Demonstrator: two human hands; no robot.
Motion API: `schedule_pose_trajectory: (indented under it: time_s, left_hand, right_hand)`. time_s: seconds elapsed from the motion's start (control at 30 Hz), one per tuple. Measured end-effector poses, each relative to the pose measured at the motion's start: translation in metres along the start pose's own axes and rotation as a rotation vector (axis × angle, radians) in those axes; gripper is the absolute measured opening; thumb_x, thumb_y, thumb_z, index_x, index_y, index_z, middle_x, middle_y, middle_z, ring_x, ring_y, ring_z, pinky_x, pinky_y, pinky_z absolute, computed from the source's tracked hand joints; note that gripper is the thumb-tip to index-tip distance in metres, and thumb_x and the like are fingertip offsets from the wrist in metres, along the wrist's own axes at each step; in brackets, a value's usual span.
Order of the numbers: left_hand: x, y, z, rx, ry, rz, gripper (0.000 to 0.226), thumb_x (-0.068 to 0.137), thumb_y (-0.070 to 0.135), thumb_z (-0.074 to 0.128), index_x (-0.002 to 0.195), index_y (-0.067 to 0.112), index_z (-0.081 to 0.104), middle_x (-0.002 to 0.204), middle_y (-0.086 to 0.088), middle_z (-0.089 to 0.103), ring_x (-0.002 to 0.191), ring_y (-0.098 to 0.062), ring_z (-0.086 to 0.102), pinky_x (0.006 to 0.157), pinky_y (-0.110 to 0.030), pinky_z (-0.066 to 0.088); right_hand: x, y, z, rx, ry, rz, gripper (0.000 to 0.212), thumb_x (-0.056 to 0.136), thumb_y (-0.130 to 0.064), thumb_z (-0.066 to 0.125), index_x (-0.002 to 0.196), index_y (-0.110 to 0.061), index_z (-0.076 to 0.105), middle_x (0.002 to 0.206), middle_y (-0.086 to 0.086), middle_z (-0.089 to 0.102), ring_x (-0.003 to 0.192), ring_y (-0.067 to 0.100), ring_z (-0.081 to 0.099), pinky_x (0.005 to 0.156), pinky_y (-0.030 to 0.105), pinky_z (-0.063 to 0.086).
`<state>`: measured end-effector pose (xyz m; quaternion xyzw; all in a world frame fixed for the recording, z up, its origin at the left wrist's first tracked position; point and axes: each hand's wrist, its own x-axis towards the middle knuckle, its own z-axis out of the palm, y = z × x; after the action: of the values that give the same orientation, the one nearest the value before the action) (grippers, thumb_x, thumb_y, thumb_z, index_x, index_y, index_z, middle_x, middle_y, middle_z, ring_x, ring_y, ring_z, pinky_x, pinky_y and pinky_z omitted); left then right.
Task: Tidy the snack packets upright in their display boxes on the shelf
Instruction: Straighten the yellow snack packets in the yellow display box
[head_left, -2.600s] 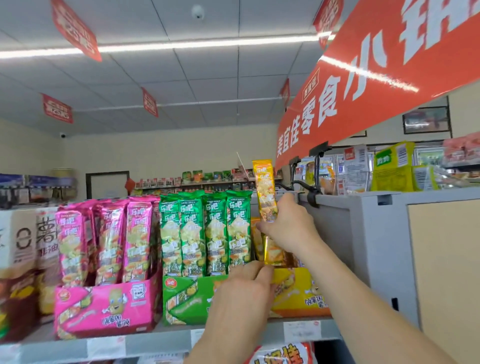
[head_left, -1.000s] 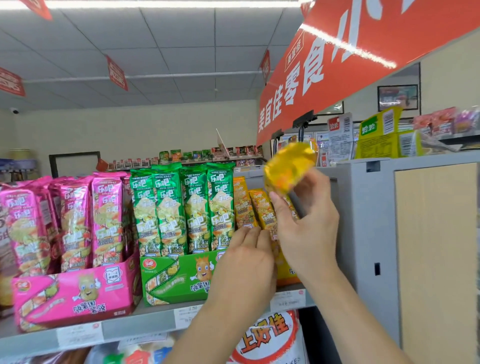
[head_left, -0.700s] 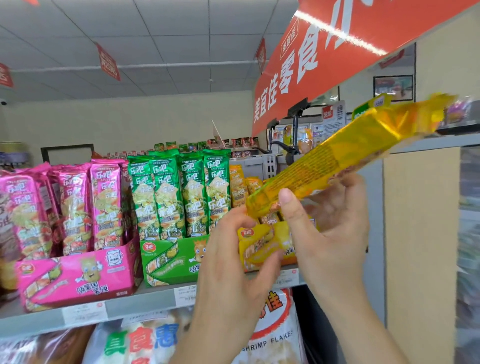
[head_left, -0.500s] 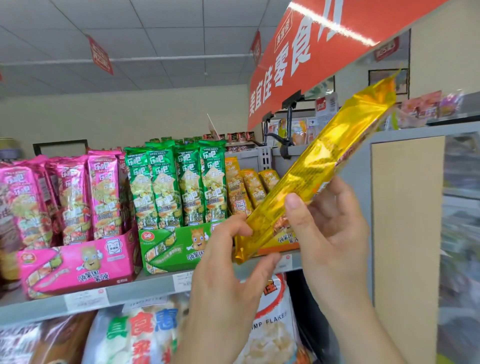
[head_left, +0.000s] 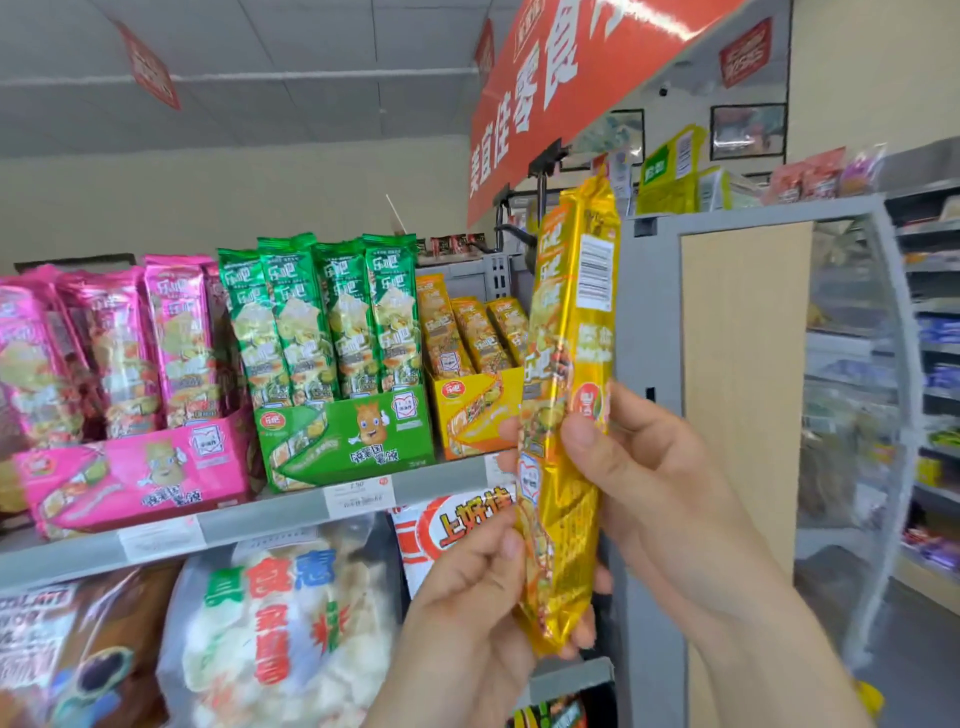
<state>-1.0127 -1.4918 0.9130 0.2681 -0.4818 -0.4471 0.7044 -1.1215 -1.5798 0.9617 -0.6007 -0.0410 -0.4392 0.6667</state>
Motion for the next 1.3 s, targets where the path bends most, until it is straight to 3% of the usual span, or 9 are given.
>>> schedule_pose_trajectory:
  time_s: [0.17, 0.23, 0.33, 0.43, 0.6, 0.93, 1.03, 1.1, 1.3]
  left_hand:
    - [-0.006, -0.012, 0.003, -0.019, 0.043, -0.009, 0.059, 0.061, 0.036, 0.089, 0.105, 0.001, 0.071, 0.085, -0.034, 0.065, 0.052, -0.03, 0.06, 0.047, -0.027, 0.048]
    - [-0.006, -0.017, 0.003, -0.005, 0.134, -0.03, 0.068, 0.058, 0.043, 0.089, 0.109, 0.002, 0.071, 0.095, -0.03, 0.068, 0.063, -0.031, 0.065, 0.051, -0.03, 0.051]
    - [-0.007, -0.021, -0.001, 0.304, 0.19, 0.059, 0.073, 0.056, 0.068, 0.08, 0.113, 0.023, 0.073, 0.107, -0.009, 0.072, 0.091, -0.024, 0.069, 0.068, -0.032, 0.054]
    - [-0.011, -0.023, -0.002, 0.49, 0.281, 0.129, 0.072, 0.048, 0.069, 0.084, 0.109, 0.034, 0.072, 0.096, -0.015, 0.073, 0.086, -0.022, 0.069, 0.071, -0.033, 0.055]
    - [-0.022, -0.02, 0.011, 0.008, 0.175, -0.035, 0.032, 0.086, 0.03, 0.057, 0.091, 0.004, 0.076, 0.072, -0.027, 0.066, 0.048, -0.029, 0.061, 0.04, -0.025, 0.047]
    - [-0.025, -0.02, 0.021, -0.254, 0.254, -0.124, 0.047, 0.065, 0.028, 0.064, 0.099, -0.005, 0.066, 0.057, -0.024, 0.055, 0.031, -0.026, 0.05, 0.029, -0.022, 0.04]
    - [-0.019, -0.027, 0.015, 0.047, 0.354, -0.129, 0.048, 0.076, 0.052, 0.053, 0.083, 0.011, 0.078, 0.067, -0.023, 0.066, 0.046, -0.028, 0.061, 0.04, -0.026, 0.048]
    - [-0.019, -0.032, 0.007, 0.309, 0.362, -0.022, 0.048, 0.074, 0.066, 0.062, 0.098, 0.027, 0.076, 0.09, -0.014, 0.073, 0.073, -0.025, 0.071, 0.062, -0.034, 0.055]
    - [-0.028, -0.04, -0.004, 0.459, 0.178, 0.109, 0.064, 0.06, 0.057, 0.085, 0.117, 0.036, 0.066, 0.105, -0.01, 0.074, 0.093, -0.026, 0.071, 0.078, -0.03, 0.055]
  right_hand:
    - [-0.009, 0.004, -0.001, -0.028, 0.019, 0.004, 0.039, 0.075, -0.035, 0.071, 0.109, -0.015, 0.068, 0.107, 0.013, 0.074, 0.064, 0.019, 0.068, 0.032, 0.022, 0.043]
    - [-0.011, 0.003, -0.002, -0.008, 0.043, -0.006, 0.038, 0.073, -0.032, 0.073, 0.106, -0.014, 0.07, 0.105, 0.015, 0.074, 0.08, 0.023, 0.072, 0.051, 0.029, 0.057]
    - [-0.015, 0.002, -0.001, -0.033, 0.08, -0.018, 0.037, 0.068, -0.03, 0.076, 0.102, -0.016, 0.072, 0.102, 0.014, 0.075, 0.089, 0.027, 0.073, 0.067, 0.031, 0.059]
    - [-0.018, 0.002, 0.001, -0.072, 0.116, -0.029, 0.039, 0.066, -0.032, 0.077, 0.103, -0.022, 0.069, 0.101, 0.009, 0.076, 0.093, 0.025, 0.073, 0.07, 0.028, 0.058]
    - [-0.022, 0.001, -0.003, -0.001, 0.134, -0.037, 0.052, 0.073, -0.025, 0.077, 0.12, -0.018, 0.056, 0.091, 0.007, 0.076, 0.077, 0.017, 0.069, 0.07, 0.026, 0.056]
    - [-0.027, 0.007, -0.012, 0.027, 0.115, 0.006, 0.046, 0.078, -0.024, 0.073, 0.122, -0.019, 0.06, 0.1, 0.011, 0.075, 0.081, 0.018, 0.07, 0.068, 0.027, 0.056]
    - [-0.028, 0.009, -0.013, 0.015, 0.166, -0.028, 0.049, 0.073, -0.02, 0.076, 0.12, -0.02, 0.06, 0.096, 0.012, 0.075, 0.078, 0.018, 0.071, 0.068, 0.028, 0.057]
    - [-0.028, 0.01, -0.012, -0.019, 0.203, -0.053, 0.054, 0.066, -0.023, 0.077, 0.117, -0.02, 0.061, 0.096, 0.013, 0.075, 0.077, 0.018, 0.071, 0.067, 0.028, 0.057]
    - [-0.029, 0.011, -0.009, -0.201, 0.245, -0.072, 0.065, 0.06, -0.036, 0.085, 0.119, -0.028, 0.06, 0.101, 0.01, 0.072, 0.083, 0.017, 0.07, 0.069, 0.024, 0.055]
